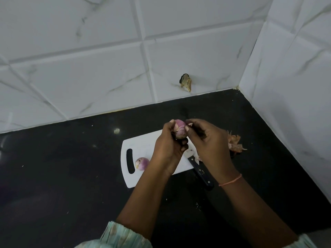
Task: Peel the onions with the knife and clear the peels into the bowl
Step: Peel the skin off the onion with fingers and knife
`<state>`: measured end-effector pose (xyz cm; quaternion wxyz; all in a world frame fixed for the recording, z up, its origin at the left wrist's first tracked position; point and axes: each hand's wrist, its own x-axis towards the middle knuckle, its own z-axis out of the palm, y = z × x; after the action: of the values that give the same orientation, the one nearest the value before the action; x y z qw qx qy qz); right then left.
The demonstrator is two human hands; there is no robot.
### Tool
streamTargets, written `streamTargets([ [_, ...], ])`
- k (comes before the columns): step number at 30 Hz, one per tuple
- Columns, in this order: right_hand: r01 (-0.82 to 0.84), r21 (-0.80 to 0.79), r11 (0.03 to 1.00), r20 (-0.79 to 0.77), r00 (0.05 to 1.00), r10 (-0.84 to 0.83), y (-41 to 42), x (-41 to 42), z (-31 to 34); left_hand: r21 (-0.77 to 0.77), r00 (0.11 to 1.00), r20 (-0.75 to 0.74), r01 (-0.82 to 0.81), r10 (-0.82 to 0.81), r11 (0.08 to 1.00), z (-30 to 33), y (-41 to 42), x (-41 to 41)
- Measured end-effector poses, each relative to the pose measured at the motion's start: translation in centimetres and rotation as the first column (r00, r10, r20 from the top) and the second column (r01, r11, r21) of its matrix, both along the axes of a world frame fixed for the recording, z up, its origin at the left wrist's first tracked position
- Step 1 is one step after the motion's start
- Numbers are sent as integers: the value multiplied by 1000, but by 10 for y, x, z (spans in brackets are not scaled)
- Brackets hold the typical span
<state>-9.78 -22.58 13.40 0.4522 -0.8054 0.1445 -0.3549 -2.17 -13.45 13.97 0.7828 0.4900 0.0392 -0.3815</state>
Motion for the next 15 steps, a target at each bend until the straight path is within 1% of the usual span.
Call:
streamTargets([
  [3,-43,17,999,-50,998,43,-2,0,5,24,1000,19,-14,14,1000,-2,0,-2],
  [9,-22,17,1000,-75,997,23,-4,4,1,62,995,83,51,-56,997,-10,1,4],
  [12,21,-54,998,-66,998,-25,0,11,-8,46,998,43,51,-53,998,-18,2,8],
  [15,79,-59,995,-66,994,-83,0,16,-19,18,999,-9,45,-45,999,-23,0,10],
])
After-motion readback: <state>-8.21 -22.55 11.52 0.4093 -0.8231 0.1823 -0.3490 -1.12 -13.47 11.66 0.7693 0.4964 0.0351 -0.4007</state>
